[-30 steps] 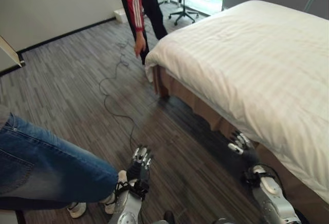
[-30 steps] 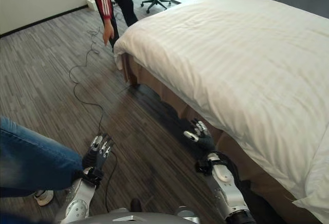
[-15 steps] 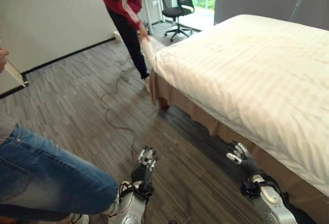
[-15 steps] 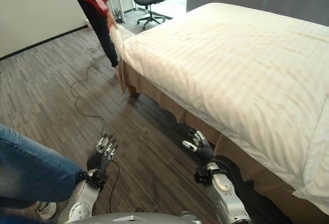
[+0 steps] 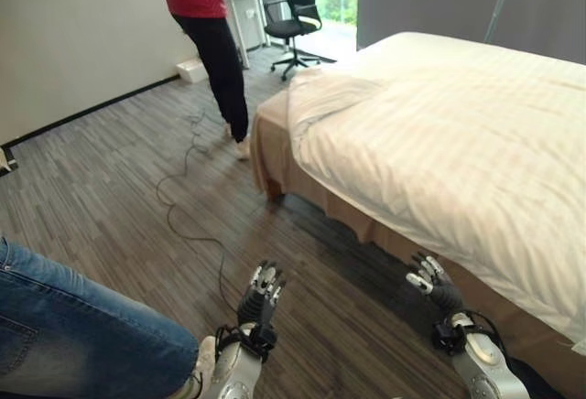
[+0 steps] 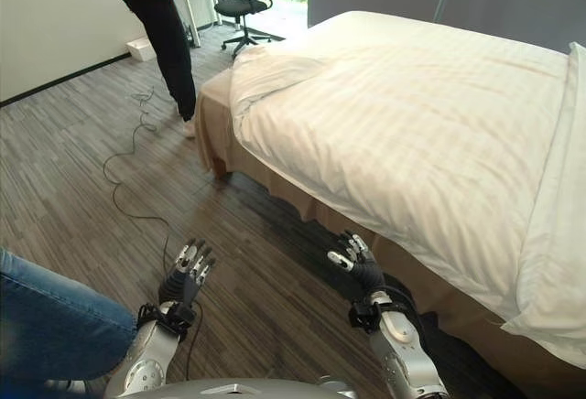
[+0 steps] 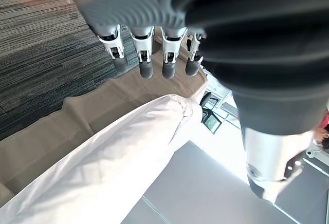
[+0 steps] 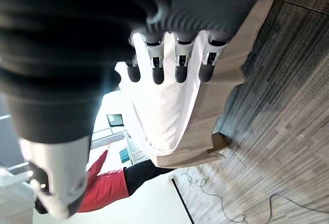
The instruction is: Making the bed.
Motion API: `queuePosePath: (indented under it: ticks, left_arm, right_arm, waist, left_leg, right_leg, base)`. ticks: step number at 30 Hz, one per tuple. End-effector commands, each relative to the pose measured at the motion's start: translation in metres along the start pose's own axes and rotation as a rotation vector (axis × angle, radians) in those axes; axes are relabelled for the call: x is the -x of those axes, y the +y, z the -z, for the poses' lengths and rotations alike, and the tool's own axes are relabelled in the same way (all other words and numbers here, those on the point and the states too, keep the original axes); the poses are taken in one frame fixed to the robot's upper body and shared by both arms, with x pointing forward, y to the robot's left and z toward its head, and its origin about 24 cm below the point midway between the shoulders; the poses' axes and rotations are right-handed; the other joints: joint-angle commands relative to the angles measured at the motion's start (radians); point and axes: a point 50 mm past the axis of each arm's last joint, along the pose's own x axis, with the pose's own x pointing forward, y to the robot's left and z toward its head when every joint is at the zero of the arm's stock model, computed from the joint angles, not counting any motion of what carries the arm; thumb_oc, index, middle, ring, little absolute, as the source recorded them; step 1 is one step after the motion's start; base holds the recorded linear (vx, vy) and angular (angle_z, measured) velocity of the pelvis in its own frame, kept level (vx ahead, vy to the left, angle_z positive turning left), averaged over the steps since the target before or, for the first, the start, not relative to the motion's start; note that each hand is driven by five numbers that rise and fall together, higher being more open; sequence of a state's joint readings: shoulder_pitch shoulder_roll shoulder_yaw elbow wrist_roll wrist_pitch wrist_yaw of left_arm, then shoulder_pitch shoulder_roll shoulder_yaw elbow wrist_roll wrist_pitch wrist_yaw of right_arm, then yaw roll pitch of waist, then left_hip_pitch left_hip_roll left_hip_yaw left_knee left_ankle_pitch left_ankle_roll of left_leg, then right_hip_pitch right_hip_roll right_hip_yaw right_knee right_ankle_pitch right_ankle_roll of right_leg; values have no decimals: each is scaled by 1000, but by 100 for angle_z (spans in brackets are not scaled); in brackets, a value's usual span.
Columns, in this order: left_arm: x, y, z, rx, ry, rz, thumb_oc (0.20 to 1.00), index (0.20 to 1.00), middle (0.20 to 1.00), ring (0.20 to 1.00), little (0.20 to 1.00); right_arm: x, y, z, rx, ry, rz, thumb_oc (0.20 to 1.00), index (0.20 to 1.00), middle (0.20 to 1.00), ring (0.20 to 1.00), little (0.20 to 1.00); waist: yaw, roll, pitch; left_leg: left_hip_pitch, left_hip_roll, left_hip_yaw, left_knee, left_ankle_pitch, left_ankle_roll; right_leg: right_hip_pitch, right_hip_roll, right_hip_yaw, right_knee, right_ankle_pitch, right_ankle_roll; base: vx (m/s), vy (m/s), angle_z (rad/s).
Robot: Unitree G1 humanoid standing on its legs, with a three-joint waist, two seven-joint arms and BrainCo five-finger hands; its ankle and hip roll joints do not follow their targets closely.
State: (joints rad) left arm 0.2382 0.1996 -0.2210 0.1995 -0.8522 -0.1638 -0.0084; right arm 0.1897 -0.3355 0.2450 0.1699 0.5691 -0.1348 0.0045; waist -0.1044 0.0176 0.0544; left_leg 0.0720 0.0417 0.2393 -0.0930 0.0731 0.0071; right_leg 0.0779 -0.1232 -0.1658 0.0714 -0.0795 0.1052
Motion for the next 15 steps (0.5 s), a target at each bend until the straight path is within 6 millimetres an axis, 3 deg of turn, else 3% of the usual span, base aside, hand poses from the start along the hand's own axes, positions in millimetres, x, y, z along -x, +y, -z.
queuePosePath:
  ticks: [1, 15]
  left_arm:
    - [-10, -11, -23, -25, -95, 83, 1000, 1000, 1000, 1000, 1000]
    - [-10, -11, -21, 4, -98, 76, 1000, 1000, 1000, 1000, 1000]
  right_arm:
    - [-15, 17, -23, -65, -124, -62, 1000, 1000, 1000, 1000, 1000]
    - [-16, 15, -27, -149, -160, -45, 1000, 1000, 1000, 1000, 1000]
  waist:
    - [5, -36, 12]
    - [3, -31, 7]
  left_leg:
    - [66, 30, -60, 6, -88, -47]
    - [71, 27, -61, 6, -91, -46]
  right_leg:
    - [-24, -16, 38, -79, 97, 39]
    - [-15, -19, 39, -83, 99, 41]
  base:
    - [0, 0, 0]
    - [0, 0, 0]
